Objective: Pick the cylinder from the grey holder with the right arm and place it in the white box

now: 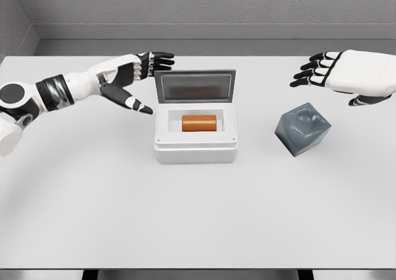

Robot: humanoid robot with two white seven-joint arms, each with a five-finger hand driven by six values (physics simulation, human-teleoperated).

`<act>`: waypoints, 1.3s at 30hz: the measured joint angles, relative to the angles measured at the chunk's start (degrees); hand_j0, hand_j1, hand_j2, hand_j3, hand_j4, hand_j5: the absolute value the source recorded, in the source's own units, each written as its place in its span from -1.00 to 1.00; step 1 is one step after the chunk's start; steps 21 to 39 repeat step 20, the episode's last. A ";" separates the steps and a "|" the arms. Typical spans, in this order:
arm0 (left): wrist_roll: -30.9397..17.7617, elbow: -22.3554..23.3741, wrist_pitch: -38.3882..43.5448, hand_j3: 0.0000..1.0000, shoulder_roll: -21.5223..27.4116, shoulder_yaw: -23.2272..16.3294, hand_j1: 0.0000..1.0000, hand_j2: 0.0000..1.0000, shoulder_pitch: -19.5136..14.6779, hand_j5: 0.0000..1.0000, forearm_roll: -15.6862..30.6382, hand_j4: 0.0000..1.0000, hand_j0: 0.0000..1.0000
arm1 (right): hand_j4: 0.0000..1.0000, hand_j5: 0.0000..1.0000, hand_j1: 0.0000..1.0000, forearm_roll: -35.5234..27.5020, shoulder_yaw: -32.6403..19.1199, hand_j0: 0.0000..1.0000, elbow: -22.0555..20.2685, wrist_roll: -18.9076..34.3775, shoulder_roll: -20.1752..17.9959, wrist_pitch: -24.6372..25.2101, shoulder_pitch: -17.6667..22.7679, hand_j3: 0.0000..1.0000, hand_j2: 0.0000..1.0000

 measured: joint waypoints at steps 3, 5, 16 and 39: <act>-0.09 -0.76 0.03 1.00 0.16 0.01 1.00 1.00 0.09 1.00 0.07 1.00 1.00 | 1.00 1.00 1.00 0.00 0.05 1.00 0.00 0.00 0.03 0.00 0.00 1.00 1.00; -0.12 -1.67 0.04 1.00 0.55 0.05 1.00 1.00 0.09 1.00 0.10 1.00 1.00 | 1.00 1.00 1.00 0.00 0.06 1.00 0.00 0.00 0.04 0.00 0.00 1.00 1.00; -0.18 -2.78 0.13 1.00 1.43 0.50 1.00 1.00 -0.18 1.00 0.36 1.00 1.00 | 1.00 1.00 1.00 0.00 0.02 1.00 0.04 0.00 0.05 0.00 0.35 1.00 1.00; -0.28 -2.75 0.07 1.00 2.58 0.52 1.00 1.00 0.18 1.00 0.37 1.00 1.00 | 1.00 1.00 1.00 0.00 0.04 1.00 0.08 0.00 0.05 0.00 0.35 1.00 1.00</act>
